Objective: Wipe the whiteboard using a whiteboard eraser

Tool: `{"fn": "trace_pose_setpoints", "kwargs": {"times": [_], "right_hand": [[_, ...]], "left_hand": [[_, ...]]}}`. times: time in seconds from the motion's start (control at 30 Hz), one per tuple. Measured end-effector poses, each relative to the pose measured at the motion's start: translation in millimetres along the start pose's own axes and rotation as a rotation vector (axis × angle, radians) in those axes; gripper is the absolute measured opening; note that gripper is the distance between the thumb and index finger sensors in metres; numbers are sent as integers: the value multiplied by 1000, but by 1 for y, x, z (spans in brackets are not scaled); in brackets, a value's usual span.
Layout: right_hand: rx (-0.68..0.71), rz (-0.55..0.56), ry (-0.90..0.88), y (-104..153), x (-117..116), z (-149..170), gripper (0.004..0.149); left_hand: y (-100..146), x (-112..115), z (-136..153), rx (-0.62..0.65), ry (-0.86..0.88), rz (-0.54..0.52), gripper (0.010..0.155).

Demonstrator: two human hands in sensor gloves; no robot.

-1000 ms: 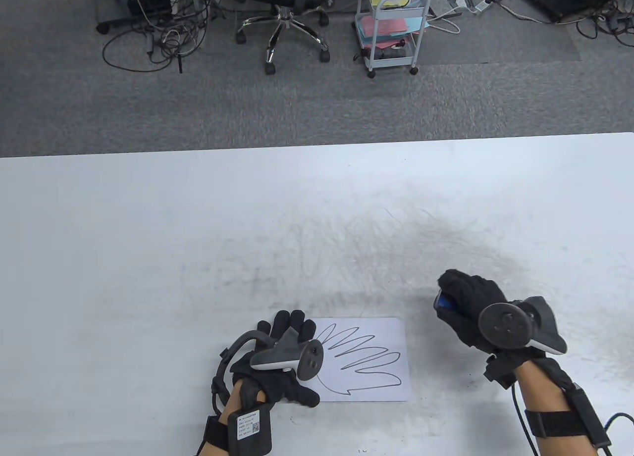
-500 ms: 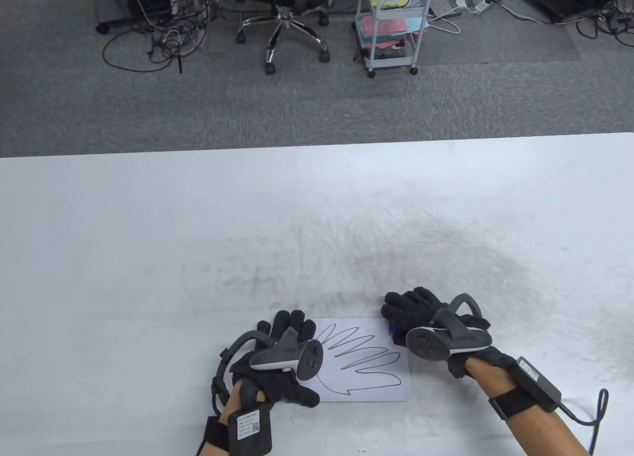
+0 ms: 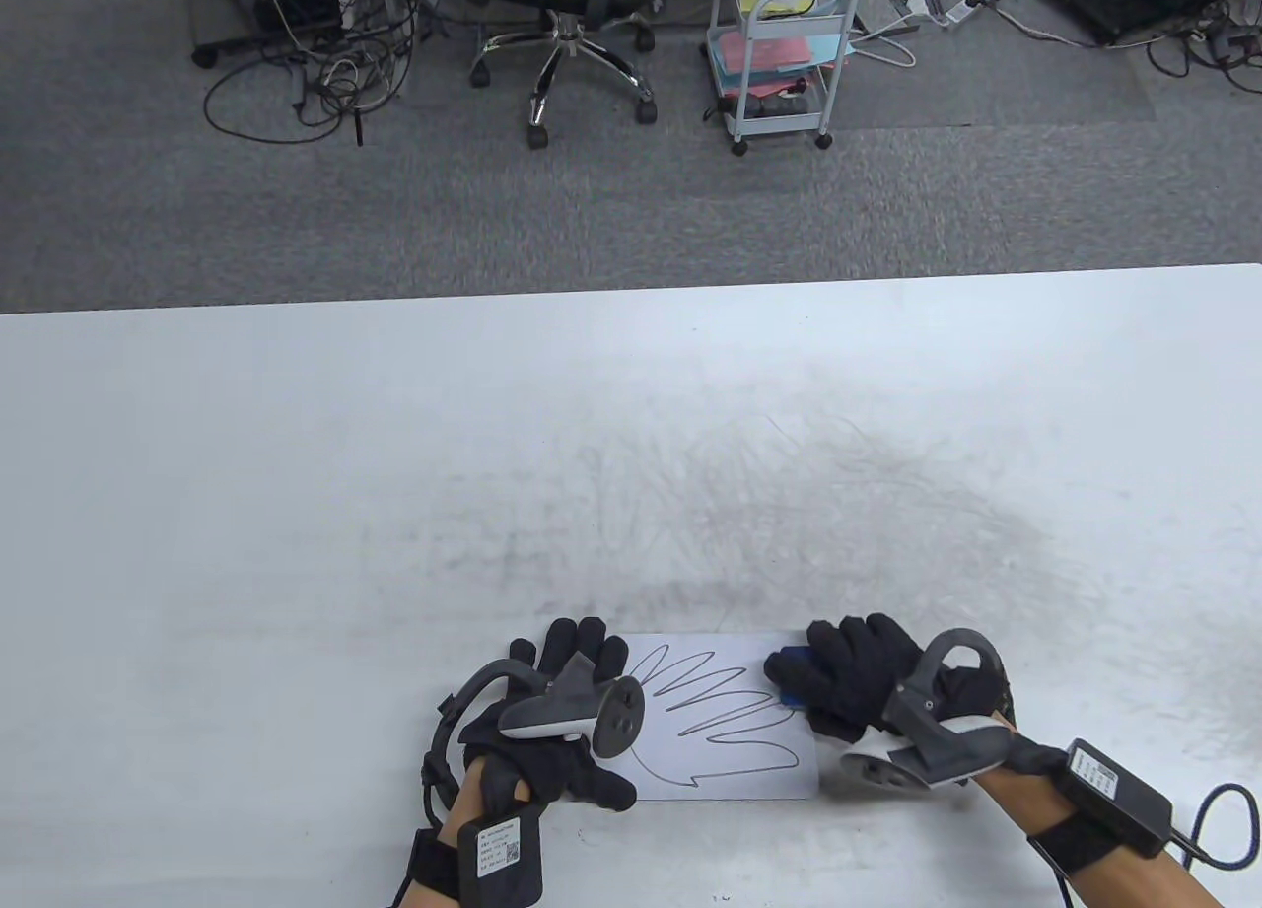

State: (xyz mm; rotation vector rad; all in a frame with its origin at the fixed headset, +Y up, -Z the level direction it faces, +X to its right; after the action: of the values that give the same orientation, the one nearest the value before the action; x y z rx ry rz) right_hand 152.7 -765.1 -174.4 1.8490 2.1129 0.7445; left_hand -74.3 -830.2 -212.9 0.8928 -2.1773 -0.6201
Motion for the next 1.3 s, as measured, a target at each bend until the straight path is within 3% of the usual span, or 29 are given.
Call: {"fn": "trace_pose_setpoints", "kwargs": {"times": [0.13, 0.27, 0.4, 0.5, 0.63, 0.77, 0.93, 1.07, 1.2, 1.3], "right_hand": [[42, -17, -29, 23, 9, -35, 63], [51, -45, -24, 29, 12, -48, 62], [-45, -104, -80, 11, 6, -24, 61], [-218, -189, -134, -19, -3, 18, 60], [-305, -180, -123, -46, -9, 52, 59], [-225, -147, -64, -37, -3, 32, 59], [-87, -176, -61, 5, 8, -33, 59], [-35, -197, -38, 22, 14, -60, 60], [-80, -221, -68, 10, 12, -48, 59], [-208, -252, -93, -15, 4, -10, 59]], "left_hand": [[0, 0, 0, 1, -1, -1, 128], [0, 0, -1, 9, 1, 0, 128], [-1, 0, -1, 20, -1, 2, 131], [-1, 0, -1, 27, -5, 6, 132], [-1, 0, -1, 20, -5, 4, 132], [-1, 0, -1, 13, -8, -2, 132], [0, 0, 0, 1, -20, -9, 132], [0, 0, -1, 7, -22, 3, 132], [0, 0, -1, 19, -15, 7, 133], [-1, 0, -2, 27, -19, 12, 133]]}}
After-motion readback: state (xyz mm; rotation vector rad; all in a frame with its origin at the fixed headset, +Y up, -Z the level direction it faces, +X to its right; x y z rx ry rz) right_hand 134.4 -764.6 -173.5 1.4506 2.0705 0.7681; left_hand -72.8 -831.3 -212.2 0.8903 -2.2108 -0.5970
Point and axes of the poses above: the tracker on the back of each hand, its own z axis roughly to the little-finger side, its own y axis roughly from the fingertips to the wrist, x = y × z, the point moved 5 cm from there along -y, roughly from the wrist to the fingertips, and after that the axes turned 10 degrees about -y, right-handed, at the moved point
